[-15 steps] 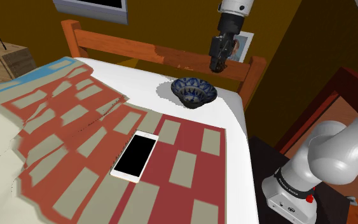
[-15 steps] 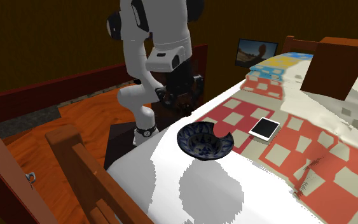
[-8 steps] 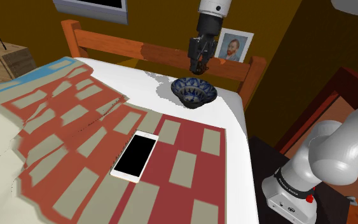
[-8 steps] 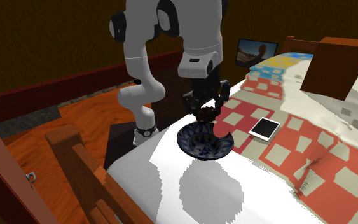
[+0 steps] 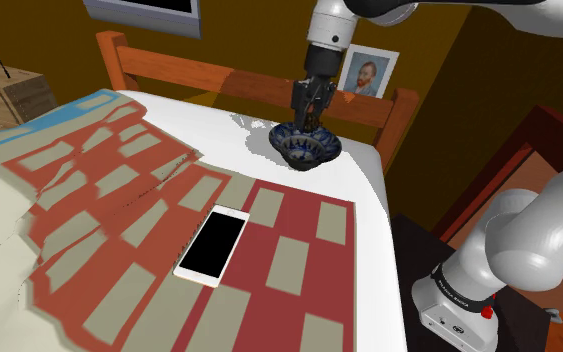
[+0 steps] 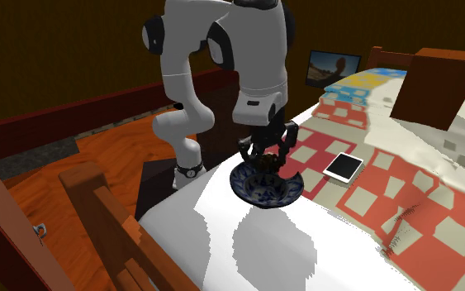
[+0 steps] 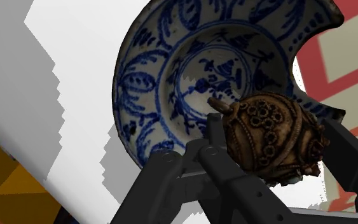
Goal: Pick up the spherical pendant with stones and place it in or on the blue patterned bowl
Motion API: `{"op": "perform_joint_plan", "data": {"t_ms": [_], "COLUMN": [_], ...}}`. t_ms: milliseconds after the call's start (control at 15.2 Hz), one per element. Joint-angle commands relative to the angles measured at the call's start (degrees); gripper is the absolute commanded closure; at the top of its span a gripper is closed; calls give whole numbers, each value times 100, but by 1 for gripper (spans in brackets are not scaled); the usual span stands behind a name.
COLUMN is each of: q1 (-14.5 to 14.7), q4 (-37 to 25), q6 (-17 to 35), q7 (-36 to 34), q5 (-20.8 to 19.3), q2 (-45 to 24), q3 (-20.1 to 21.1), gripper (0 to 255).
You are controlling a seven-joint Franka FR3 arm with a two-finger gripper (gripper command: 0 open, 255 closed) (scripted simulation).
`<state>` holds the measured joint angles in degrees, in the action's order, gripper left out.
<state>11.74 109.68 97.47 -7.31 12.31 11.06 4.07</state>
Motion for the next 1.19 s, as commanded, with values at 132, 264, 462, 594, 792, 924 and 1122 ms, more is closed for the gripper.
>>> {"op": "perform_joint_plan", "data": {"t_ms": [132, 264, 462, 594, 792, 924, 1122], "q1": [5, 5, 5, 5, 5, 5, -23], "q4": [326, 326, 326, 326, 326, 326, -77], "q6": [309, 309, 309, 309, 309, 309, -75], "q7": [53, 53, 53, 53, 53, 53, 40], "q5": [14, 14, 14, 14, 14, 14, -10], "q2": [17, 17, 17, 17, 17, 17, -9], "q3": [10, 11, 11, 11, 11, 11, -34], "gripper": [255, 255, 255, 255, 0, 0, 0]}}
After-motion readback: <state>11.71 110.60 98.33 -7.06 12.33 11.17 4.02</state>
